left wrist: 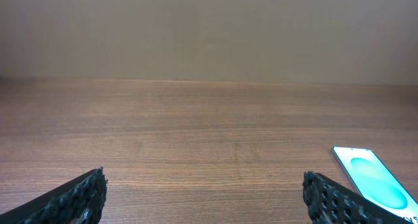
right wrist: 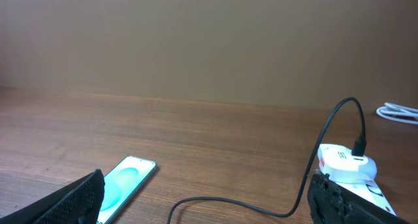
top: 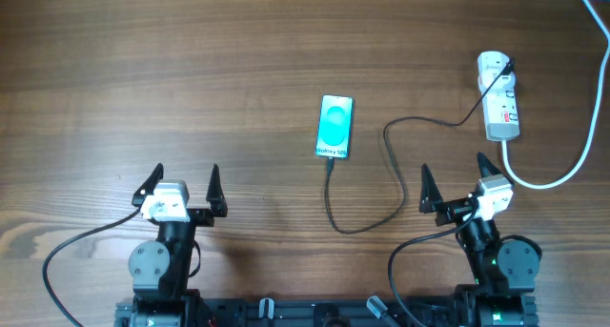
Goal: Plug charger to phone and switch on socket
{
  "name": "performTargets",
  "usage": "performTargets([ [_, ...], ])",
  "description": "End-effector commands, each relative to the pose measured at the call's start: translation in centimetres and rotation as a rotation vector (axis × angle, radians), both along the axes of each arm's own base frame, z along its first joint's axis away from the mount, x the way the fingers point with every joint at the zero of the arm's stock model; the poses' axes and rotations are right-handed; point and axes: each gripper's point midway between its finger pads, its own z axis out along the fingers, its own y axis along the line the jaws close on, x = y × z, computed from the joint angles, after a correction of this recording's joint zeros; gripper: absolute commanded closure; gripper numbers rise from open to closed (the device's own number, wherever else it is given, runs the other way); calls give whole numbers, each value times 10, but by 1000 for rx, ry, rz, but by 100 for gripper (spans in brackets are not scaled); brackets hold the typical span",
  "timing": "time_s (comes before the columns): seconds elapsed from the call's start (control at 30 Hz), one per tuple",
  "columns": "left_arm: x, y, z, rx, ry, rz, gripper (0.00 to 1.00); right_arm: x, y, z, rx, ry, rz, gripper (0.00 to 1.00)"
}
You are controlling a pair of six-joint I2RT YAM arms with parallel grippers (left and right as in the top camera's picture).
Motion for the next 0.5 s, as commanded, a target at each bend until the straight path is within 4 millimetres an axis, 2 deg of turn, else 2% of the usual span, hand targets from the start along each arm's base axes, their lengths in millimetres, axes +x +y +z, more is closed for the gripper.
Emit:
performTargets([
  [0.0, 0, 2, -1, 23, -3, 5, 0, -1, 3, 3, -10, -15, 14, 0],
  [0.47, 0, 2, -1, 23, -3, 5, 0, -1, 3, 3, -10, -15, 14, 0],
])
